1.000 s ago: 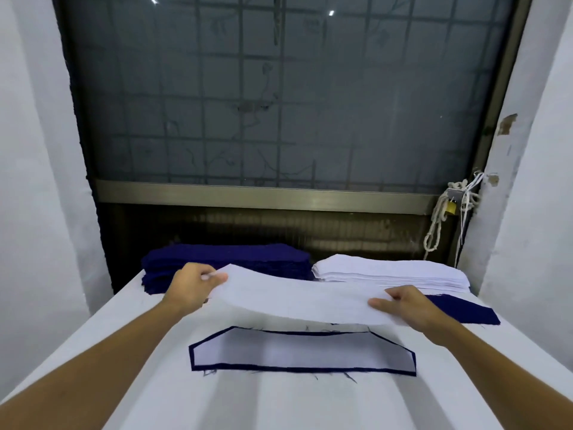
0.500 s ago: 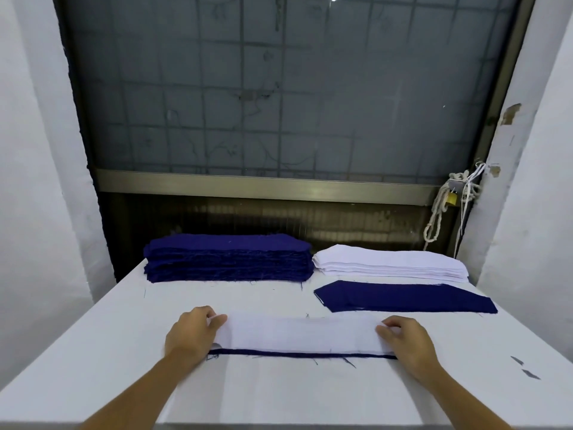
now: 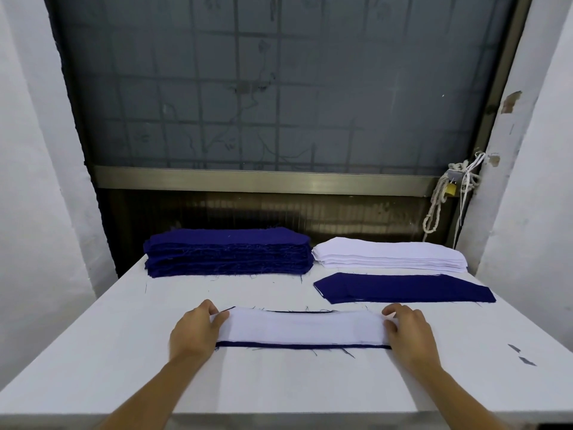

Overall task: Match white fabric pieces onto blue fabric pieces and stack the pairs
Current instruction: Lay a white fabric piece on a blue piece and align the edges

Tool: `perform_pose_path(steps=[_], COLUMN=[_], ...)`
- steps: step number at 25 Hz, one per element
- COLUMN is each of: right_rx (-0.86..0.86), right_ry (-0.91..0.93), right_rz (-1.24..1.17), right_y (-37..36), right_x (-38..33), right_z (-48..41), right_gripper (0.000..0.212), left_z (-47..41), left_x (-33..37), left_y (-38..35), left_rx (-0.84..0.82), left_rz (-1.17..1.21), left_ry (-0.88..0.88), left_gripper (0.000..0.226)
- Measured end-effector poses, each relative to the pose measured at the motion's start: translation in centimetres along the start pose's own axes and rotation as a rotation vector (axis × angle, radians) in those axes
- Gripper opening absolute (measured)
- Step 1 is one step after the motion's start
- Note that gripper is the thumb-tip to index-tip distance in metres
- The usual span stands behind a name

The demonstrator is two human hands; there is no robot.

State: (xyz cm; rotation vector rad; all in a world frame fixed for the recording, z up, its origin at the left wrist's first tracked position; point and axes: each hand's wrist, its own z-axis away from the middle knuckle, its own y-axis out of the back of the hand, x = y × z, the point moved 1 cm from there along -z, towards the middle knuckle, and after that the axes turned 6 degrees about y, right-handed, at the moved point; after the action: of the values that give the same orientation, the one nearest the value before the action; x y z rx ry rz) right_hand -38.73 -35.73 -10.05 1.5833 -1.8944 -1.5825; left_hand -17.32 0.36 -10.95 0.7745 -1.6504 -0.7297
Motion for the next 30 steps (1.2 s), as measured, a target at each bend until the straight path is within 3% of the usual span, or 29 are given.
perform_pose_path(steps=[16, 30], right_rx=[-0.038, -0.04], right_ry=[0.06, 0.224], right_rz=[0.135, 0.272], right_y=[0.4, -0.3], right_x=[-0.7, -0.9], right_z=[0.2, 0.2], right_gripper=[0.021, 0.026], left_z=[-0.1, -0.3], left_x=[-0.1, -0.4], left_y=[0.0, 0.0], left_rx=[0.001, 0.051], left_rz=[0.047, 0.178], left_ry=[0.07, 0.003], left_gripper=[0.029, 0.012])
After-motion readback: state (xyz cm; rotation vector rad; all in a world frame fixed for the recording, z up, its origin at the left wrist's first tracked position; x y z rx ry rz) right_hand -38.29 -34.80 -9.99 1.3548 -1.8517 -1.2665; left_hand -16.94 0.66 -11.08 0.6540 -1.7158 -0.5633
